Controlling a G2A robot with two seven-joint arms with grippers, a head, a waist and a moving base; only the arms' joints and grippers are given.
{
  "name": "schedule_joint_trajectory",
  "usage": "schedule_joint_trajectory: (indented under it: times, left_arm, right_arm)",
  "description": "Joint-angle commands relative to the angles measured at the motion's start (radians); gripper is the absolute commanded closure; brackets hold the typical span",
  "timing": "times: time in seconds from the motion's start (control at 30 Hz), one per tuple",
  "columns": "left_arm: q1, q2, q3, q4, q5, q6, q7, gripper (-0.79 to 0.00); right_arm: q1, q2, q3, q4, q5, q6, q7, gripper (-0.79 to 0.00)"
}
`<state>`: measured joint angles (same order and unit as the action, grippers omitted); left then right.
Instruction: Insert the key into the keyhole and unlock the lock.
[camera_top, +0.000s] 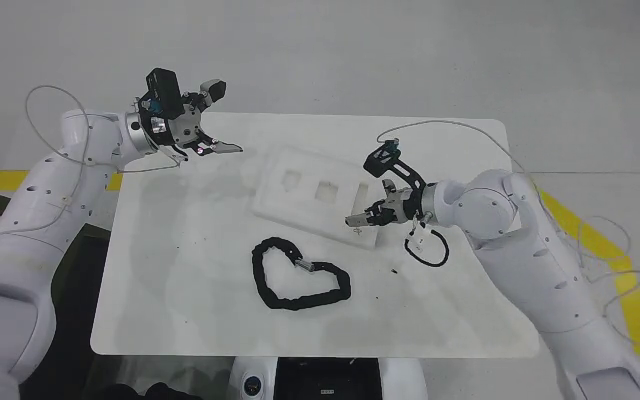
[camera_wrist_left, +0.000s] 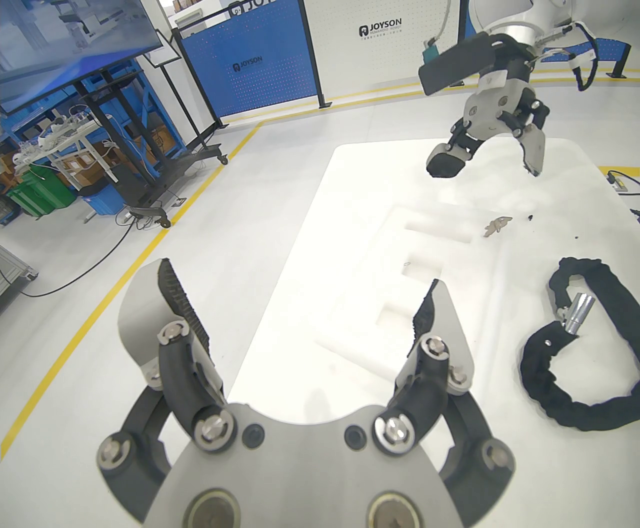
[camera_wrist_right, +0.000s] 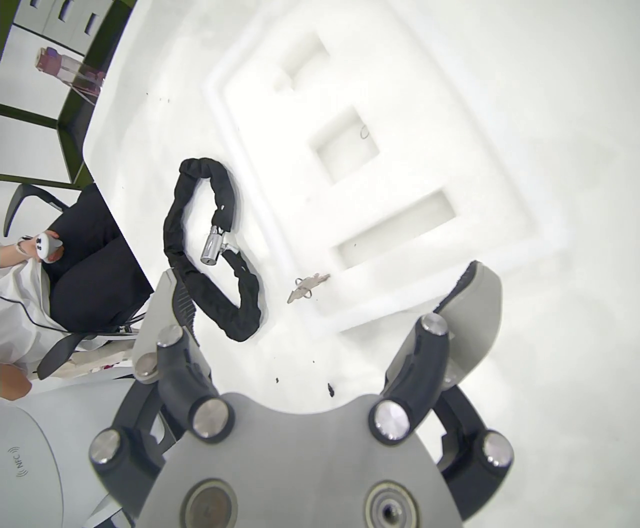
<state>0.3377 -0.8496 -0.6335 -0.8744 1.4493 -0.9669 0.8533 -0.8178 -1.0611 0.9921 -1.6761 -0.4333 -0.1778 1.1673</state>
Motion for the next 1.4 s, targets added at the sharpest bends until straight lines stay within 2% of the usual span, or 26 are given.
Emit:
schedule_joint_trajectory:
  times: [0.0,0.27,0.97,1.17,1.37]
  left_arm:
    - [0.0,0.0,0.0,0.0,0.0,0.0,0.0,-0.785]
    - [0.0,0.0,0.0,0.0,0.0,0.0,0.0,-0.785]
    - [0.0,0.0,0.0,0.0,0.0,0.0,0.0,-0.785]
    - [0.0,0.0,0.0,0.0,0.0,0.0,0.0,-0.785]
    - [0.0,0.0,0.0,0.0,0.0,0.0,0.0,-0.785]
  right_arm:
    - [0.005,-0.005,-0.031,0.001,0.005,0.006,0.019,-0.785]
    - [0.017,-0.017,-0.087,0.021,0.028,0.025,0.05,-0.785]
    - [0.006,-0.017,-0.093,0.018,0.019,0.029,0.037,-0.785]
    - [0.011,-0.019,-0.114,-0.046,-0.016,0.086,0.075,-0.785]
    - [0.023,-0.024,-0.142,-0.081,-0.07,0.185,0.109,-0.785]
